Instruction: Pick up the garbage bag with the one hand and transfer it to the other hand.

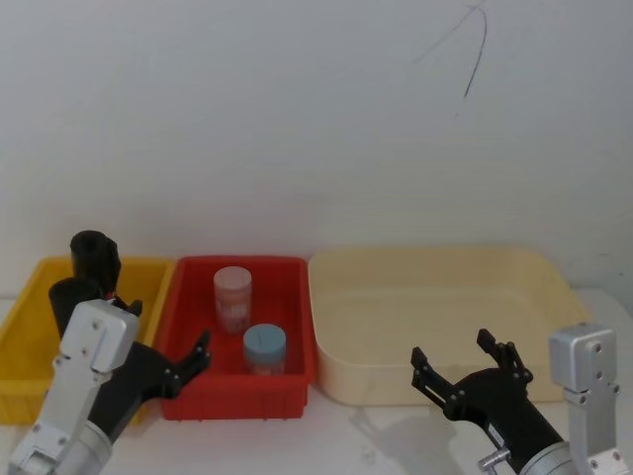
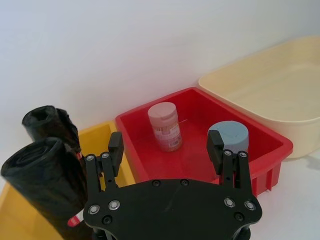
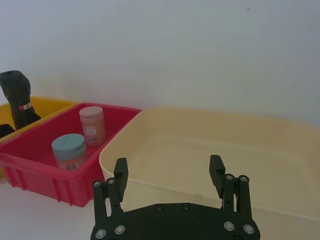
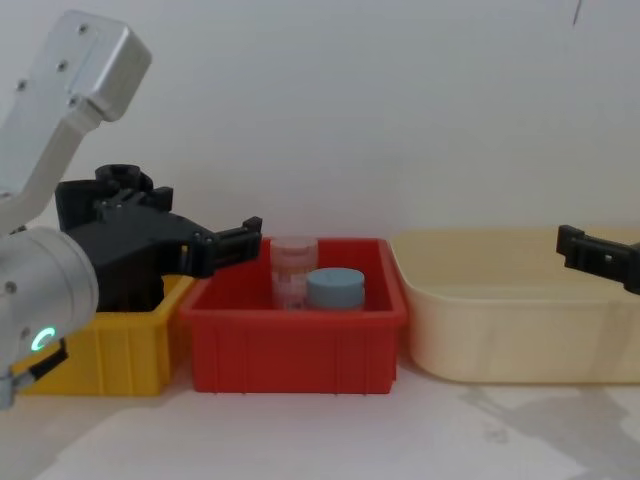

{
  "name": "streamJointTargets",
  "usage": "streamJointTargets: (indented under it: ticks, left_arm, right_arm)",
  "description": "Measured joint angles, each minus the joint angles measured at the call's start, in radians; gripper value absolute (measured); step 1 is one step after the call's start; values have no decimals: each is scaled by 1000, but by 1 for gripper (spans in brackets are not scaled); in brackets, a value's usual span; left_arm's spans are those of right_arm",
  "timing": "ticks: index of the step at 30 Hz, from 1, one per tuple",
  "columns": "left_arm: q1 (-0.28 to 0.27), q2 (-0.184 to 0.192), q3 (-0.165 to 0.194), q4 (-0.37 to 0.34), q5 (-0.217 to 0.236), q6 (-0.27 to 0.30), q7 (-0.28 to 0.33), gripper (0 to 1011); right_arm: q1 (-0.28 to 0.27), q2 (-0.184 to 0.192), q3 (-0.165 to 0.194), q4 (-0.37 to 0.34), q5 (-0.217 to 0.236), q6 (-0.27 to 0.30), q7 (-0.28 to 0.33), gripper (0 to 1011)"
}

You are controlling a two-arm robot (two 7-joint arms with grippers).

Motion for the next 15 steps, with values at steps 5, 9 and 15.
streamJointTargets:
  ticks: [5,9,15]
  left_arm:
    - [37,7,-20,-28,-11,2,10,1000]
    - [72,14,-39,-56,-28,7,16,1000]
    - [131,32,-73,-105,-57,14,19,1000]
  right_arm:
    - [0,0,0,0,0,0,0,1000]
    - [0,0,0,0,0,0,0,1000]
    - [0,0,0,0,0,0,0,1000]
